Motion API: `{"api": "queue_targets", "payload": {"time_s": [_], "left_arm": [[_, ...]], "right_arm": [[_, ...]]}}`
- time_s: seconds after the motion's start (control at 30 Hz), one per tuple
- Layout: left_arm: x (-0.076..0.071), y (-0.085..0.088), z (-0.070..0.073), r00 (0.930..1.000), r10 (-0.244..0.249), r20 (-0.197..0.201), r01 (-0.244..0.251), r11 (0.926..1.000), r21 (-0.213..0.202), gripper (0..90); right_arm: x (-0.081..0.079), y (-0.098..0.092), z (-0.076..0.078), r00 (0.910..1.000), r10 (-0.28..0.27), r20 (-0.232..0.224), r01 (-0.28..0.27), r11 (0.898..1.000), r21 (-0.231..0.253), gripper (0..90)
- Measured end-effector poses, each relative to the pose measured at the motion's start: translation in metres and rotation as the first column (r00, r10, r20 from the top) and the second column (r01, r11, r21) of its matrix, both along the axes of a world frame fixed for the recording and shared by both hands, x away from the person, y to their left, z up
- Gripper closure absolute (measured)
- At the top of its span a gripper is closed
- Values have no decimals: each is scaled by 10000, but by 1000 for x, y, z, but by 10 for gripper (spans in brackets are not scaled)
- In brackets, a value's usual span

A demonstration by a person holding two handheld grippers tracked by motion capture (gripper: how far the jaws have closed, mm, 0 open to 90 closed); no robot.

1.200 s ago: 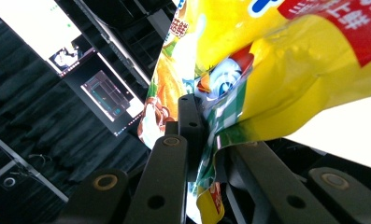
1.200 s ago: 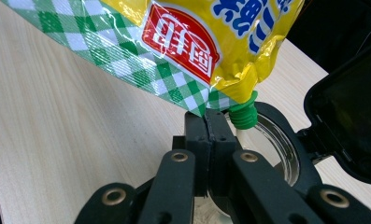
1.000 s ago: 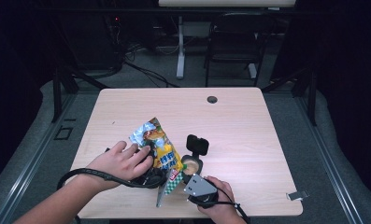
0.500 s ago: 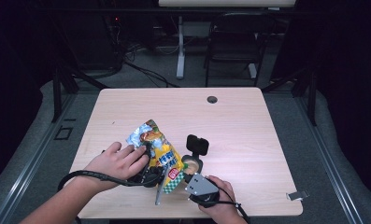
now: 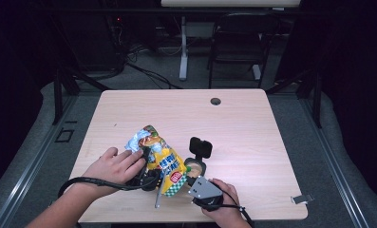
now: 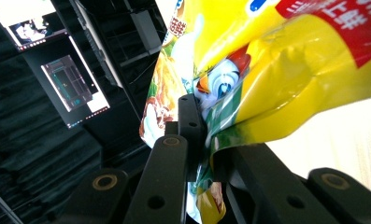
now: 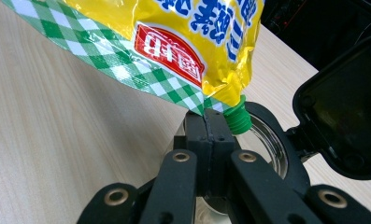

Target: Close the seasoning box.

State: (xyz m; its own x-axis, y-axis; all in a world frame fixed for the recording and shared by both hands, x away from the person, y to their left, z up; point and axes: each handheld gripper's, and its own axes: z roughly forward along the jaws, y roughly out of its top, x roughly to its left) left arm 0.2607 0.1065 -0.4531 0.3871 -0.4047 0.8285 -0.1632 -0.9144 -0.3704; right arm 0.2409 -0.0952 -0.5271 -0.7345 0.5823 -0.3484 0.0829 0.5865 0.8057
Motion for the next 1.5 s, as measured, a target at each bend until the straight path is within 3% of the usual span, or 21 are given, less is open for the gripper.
{"api": "queue_targets", "payload": {"time_s": [0.3, 0.67, 0.77, 0.93, 1.2, 1.5], "left_arm": [[1, 3, -5, 9999, 99, -112, -102, 9997, -238, 876], [2, 10, -16, 9986, 334, -398, -366, 9959, -827, 875], [3, 14, -20, 9968, 465, -657, -545, 9907, -1245, 876], [3, 16, -23, 9950, 609, -795, -729, 9848, -1578, 876], [4, 19, -29, 9939, 619, -912, -791, 9768, -1990, 876], [5, 22, -33, 9875, 838, -1336, -1129, 9672, -2274, 876]], "right_arm": [[0, -1, 1, 10000, -63, 10, 63, 10000, 14, 900], [0, -3, 2, 9999, -107, 56, 107, 9999, 93, 900], [0, -3, 3, 9999, -118, 77, 117, 9999, 74, 900], [-1, -3, 3, 9999, -101, 70, 100, 9999, 70, 900], [0, -3, 4, 9998, -146, 98, 145, 9999, 76, 900], [0, -4, 4, 9998, -179, 123, 177, 9997, 154, 900]]}}
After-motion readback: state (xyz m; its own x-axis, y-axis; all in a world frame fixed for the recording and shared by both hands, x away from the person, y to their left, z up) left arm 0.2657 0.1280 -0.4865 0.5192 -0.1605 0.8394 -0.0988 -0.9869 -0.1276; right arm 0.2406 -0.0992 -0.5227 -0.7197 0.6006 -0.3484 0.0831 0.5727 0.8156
